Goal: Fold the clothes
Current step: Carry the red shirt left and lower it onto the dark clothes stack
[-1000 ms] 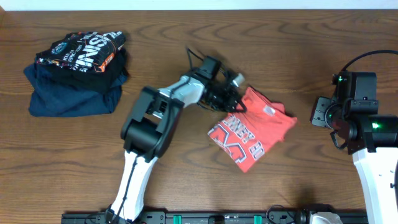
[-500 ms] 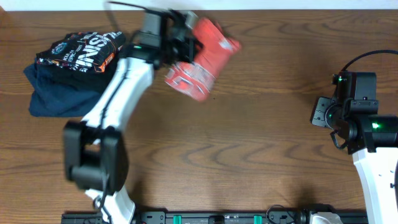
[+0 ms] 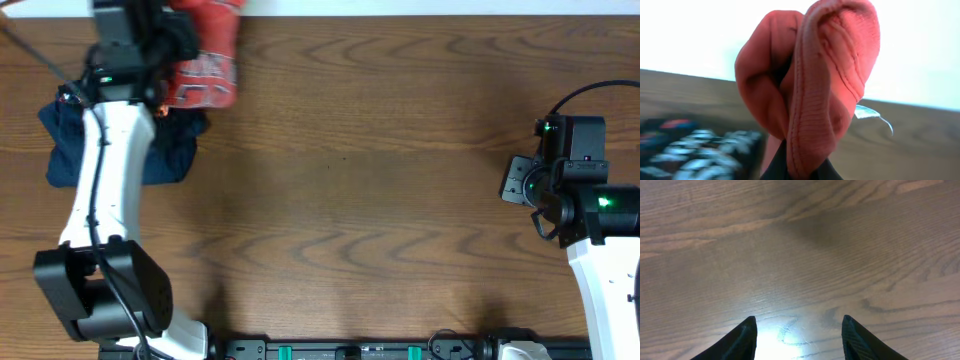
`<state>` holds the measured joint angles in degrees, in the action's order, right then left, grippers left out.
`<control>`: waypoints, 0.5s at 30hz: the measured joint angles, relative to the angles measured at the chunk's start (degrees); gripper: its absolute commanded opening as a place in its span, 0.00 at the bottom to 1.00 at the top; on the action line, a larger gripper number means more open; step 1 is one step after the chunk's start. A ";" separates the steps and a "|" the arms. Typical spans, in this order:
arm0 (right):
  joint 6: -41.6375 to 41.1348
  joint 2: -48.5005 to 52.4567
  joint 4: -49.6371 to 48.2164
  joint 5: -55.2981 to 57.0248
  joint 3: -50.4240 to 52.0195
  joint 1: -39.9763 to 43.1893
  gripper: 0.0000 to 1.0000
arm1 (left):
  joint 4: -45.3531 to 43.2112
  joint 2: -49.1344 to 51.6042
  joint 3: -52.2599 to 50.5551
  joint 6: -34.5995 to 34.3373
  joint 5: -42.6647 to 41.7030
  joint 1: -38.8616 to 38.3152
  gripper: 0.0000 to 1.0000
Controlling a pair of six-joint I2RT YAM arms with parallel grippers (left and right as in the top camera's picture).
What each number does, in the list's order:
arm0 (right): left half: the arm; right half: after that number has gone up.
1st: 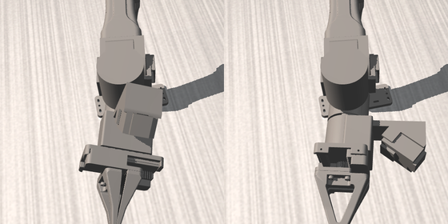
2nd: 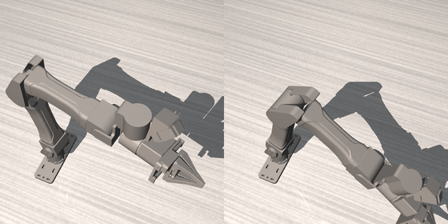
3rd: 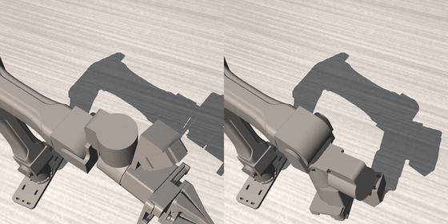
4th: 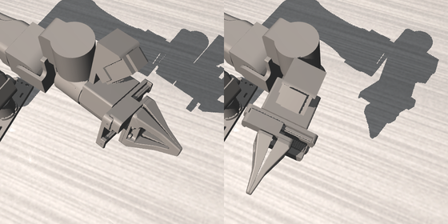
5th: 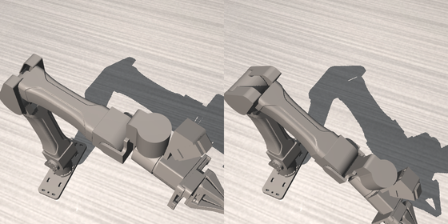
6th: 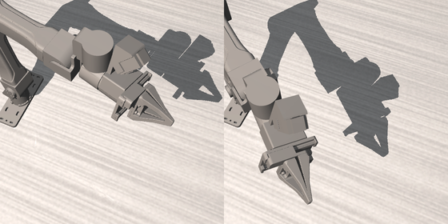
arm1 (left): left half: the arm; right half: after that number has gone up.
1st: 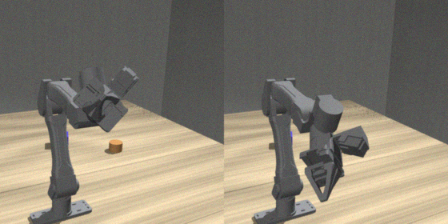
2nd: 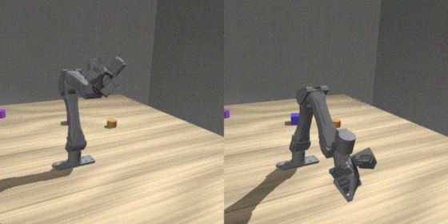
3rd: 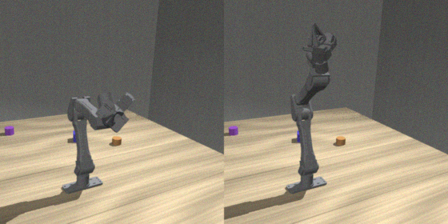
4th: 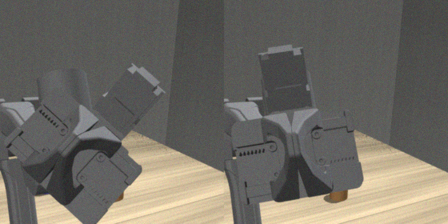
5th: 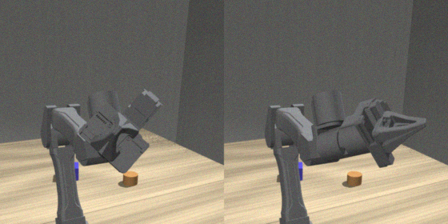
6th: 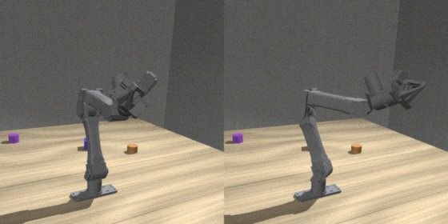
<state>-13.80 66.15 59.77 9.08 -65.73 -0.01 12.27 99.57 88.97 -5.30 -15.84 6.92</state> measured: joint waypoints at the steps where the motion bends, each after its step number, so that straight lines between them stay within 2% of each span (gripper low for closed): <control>1: 0.00 0.00 0.00 0.02 0.00 0.00 0.52 | -0.33 0.00 0.00 0.00 0.42 1.22 0.06; 12: 0.00 0.00 0.48 0.37 0.00 0.00 0.52 | -2.32 0.57 0.00 -0.04 5.60 11.93 0.07; 15: 0.00 0.00 0.50 0.42 0.00 0.00 0.53 | -2.47 2.60 0.00 -0.42 5.99 14.75 0.17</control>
<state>-13.80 66.15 60.27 9.50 -65.73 -0.01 9.80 102.17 88.97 -5.72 -9.85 21.67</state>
